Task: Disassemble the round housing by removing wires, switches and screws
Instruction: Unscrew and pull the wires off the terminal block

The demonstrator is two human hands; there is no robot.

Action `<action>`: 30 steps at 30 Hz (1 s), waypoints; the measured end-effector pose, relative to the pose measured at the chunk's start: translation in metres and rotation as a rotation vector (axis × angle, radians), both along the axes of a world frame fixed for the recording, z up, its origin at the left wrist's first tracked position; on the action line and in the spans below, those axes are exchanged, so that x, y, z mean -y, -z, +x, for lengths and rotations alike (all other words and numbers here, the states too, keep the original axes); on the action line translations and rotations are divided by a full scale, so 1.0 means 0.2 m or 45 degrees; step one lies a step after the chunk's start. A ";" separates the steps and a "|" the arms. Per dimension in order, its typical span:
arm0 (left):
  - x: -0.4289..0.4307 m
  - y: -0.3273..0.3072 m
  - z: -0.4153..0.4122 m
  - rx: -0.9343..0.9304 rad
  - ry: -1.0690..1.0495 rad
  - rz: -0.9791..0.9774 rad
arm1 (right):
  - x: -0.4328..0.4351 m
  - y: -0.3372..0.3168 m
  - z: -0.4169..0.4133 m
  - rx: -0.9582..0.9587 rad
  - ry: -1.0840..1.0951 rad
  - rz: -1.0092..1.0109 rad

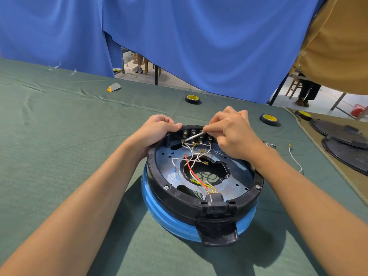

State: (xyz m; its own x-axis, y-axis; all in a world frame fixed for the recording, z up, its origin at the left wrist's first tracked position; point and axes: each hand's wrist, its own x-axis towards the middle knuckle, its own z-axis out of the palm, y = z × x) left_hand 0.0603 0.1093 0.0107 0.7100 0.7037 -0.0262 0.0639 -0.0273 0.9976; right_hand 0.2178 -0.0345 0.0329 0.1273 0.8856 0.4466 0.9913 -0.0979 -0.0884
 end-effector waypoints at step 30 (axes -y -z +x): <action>-0.04 0.05 0.00 0.049 0.006 -0.033 | -0.06 -0.07 -0.23 -0.026 0.032 -0.273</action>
State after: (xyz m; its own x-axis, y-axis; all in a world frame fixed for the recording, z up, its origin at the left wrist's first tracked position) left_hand 0.0603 0.1165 0.0004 0.7141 0.6999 -0.0169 0.0251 -0.0014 0.9997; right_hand 0.1714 -0.0220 0.0460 0.1577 0.9564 0.2457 0.9865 -0.1413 -0.0830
